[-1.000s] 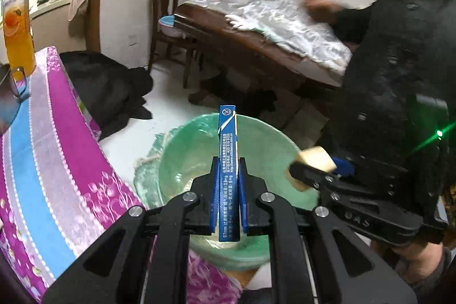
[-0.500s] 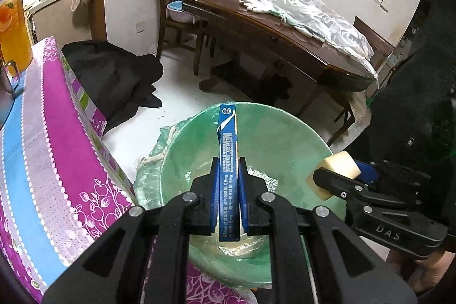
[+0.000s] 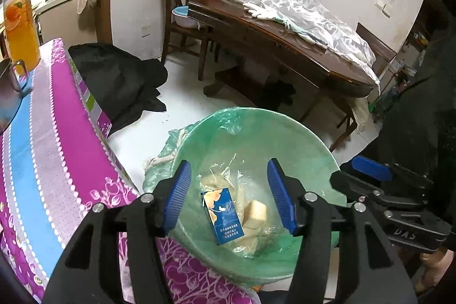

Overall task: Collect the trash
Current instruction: 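Return both tools to the table, then grasp the gold snack wrapper with the left tool while the right tool grasps the orange-printed cup, then carry both items over the green basin and open both tools to drop them, then return both tools to the table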

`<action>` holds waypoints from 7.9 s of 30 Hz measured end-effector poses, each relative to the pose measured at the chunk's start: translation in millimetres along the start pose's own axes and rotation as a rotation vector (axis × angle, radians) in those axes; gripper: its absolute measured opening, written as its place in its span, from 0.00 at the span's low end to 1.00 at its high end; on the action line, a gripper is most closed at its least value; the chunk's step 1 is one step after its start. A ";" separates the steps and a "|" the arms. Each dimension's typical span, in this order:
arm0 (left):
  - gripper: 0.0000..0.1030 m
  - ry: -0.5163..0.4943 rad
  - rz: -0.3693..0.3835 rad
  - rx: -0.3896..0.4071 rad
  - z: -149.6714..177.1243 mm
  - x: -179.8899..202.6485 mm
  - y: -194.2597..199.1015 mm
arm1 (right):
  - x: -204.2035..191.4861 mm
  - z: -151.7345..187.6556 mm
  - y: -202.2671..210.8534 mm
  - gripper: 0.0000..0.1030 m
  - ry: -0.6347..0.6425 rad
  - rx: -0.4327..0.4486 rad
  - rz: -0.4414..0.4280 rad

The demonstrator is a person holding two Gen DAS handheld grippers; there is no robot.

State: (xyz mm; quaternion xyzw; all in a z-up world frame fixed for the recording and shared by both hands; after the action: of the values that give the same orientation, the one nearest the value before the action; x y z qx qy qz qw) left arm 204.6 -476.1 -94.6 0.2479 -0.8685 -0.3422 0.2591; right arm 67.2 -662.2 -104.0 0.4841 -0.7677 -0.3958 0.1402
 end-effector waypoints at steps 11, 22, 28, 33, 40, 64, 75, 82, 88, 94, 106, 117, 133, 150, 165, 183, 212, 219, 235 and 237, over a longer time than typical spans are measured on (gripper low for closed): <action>0.64 0.026 -0.110 0.145 52.9 -65.0 123.7 | -119.2 36.7 94.5 0.72 0.165 0.295 -0.174; 0.73 0.291 -0.540 0.240 173.5 -273.5 322.3 | -278.0 87.4 95.8 0.74 0.328 0.202 -0.420; 0.76 0.419 -0.718 0.197 233.0 -393.7 400.9 | -335.6 110.9 87.2 0.77 0.398 0.138 -0.476; 0.76 0.431 -0.727 0.130 253.6 -440.4 406.3 | -382.6 131.2 62.9 0.78 0.433 0.046 -0.515; 0.76 0.375 -0.704 0.067 256.2 -457.9 389.7 | -428.9 143.7 27.0 0.78 0.410 -0.078 -0.562; 0.38 0.358 -0.711 0.065 251.2 -460.4 366.0 | -492.4 68.6 -67.5 0.90 0.447 -0.116 -0.536; 0.36 0.378 -0.666 0.083 243.5 -458.7 362.3 | -511.0 56.2 -105.8 0.95 0.428 -0.186 -0.539; 0.36 0.384 -0.655 0.091 242.1 -459.1 360.5 | -506.7 79.5 -76.1 0.95 0.427 -0.287 -0.611; 0.37 0.399 -0.629 0.110 242.5 -460.3 363.4 | -496.1 107.0 -11.1 0.95 0.650 -0.228 -0.684; 0.37 0.372 -0.602 0.111 239.3 -453.8 358.5 | -512.6 81.6 -17.9 0.92 1.124 0.056 -0.536; 0.37 0.321 -0.533 0.108 234.0 -446.0 348.8 | -567.2 84.5 -78.7 0.94 1.530 -0.048 -0.573; 0.38 0.328 -0.521 0.125 234.2 -447.3 350.0 | -581.5 83.2 -83.4 0.69 1.315 -0.216 -0.759; 0.32 0.344 -0.576 0.168 233.8 -431.9 356.4 | -538.6 89.2 -11.3 0.50 0.913 0.031 -0.749; 0.31 0.272 -0.686 0.383 200.6 -315.3 366.1 | -472.0 94.5 48.7 0.50 0.517 0.232 -0.487; 0.31 0.178 -0.557 0.454 140.1 -208.9 314.4 | -389.9 63.3 105.4 0.50 0.393 0.333 -0.358; 0.31 0.023 -0.365 0.449 63.4 -99.0 239.2 | -230.8 15.2 129.9 0.50 0.260 0.373 -0.159; 0.31 -0.125 -0.086 0.144 16.3 15.0 34.8 | -6.7 -17.2 -11.5 0.51 0.027 0.055 0.009; 0.33 -0.124 -0.087 0.113 19.1 16.4 19.2 | -6.1 -9.4 -15.9 0.51 0.023 0.050 0.005; 0.66 -0.107 -0.109 0.119 17.2 8.3 26.9 | -16.8 -3.7 5.9 0.67 0.020 0.113 -0.016; 0.66 -0.109 -0.116 0.129 19.6 5.0 36.7 | -21.6 -0.2 17.4 0.67 0.029 0.137 -0.030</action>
State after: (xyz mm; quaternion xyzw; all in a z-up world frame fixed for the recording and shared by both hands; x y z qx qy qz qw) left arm 179.5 -446.4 -79.1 0.2952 -0.8856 -0.3130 0.1748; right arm 66.9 -640.0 -87.3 0.5099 -0.7834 -0.3373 0.1119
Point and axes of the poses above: each gripper's, at about its wrist camera, not at the fingertips, and y roughly against the way its jaws point, x to its right, z to its underside, the point moved 6 cm from there along -y, roughly the way its jaws point, and after that the axes turned 4 degrees about z, right-handed, at the moved point
